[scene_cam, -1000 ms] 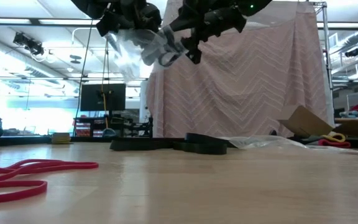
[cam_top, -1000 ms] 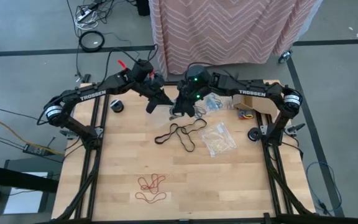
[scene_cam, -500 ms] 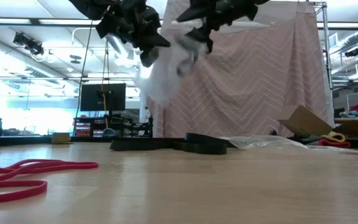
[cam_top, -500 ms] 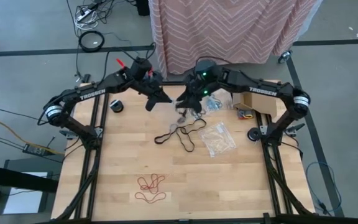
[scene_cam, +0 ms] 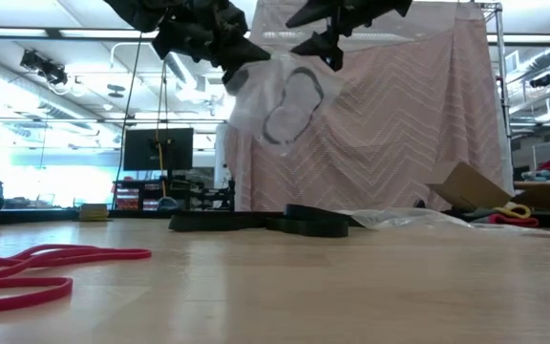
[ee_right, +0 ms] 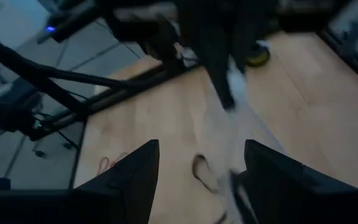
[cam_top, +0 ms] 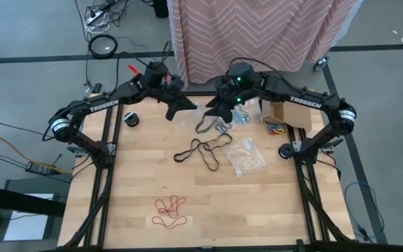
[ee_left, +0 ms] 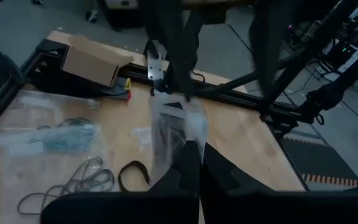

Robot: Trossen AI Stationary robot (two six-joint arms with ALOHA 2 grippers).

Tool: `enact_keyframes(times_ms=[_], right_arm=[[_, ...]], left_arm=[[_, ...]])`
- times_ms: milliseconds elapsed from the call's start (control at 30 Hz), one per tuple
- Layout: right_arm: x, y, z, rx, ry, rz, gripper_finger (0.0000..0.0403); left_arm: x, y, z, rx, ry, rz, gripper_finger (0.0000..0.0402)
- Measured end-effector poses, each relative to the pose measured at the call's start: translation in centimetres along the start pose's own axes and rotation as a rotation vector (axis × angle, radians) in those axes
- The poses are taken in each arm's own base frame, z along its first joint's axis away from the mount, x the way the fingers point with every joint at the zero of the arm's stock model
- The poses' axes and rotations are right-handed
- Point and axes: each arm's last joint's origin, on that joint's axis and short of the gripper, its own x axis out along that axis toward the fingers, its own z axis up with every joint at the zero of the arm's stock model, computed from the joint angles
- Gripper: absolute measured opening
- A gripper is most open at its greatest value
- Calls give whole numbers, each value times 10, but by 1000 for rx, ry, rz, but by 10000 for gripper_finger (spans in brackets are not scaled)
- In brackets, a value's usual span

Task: Sort rubber bands
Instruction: Put the black rubber band into the left transparent zip bag

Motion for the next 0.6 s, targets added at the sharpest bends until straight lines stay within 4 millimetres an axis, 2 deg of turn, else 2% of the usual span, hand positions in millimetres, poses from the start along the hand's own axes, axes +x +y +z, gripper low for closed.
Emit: enact_keyframes(times_ms=[100, 167, 267, 333, 433, 533, 600], right_arm=[[-2, 1, 0, 25, 5, 3, 227], [-9, 6, 4, 5, -37, 17, 227], [-26, 15, 9, -25, -98, -22, 227], [-31, 15, 7, -21, -90, -78, 227], [-34, 14, 2, 3, -52, -126, 227], [-33, 13, -5, 48, 19, -140, 227], [-25, 12, -13, 63, 93, -162, 227]], left_arm=[[-5, 2, 6, 11, -50, -6, 0], [-12, 4, 9, 7, -66, 32, 0], [-21, 16, -2, -34, 9, 147, 0], [-21, 21, -9, -81, 46, 126, 0], [-28, 7, 0, -55, 3, 18, 0], [-41, -8, 8, 15, -14, 54, 0], [-46, -9, 3, -5, 20, 96, 0]])
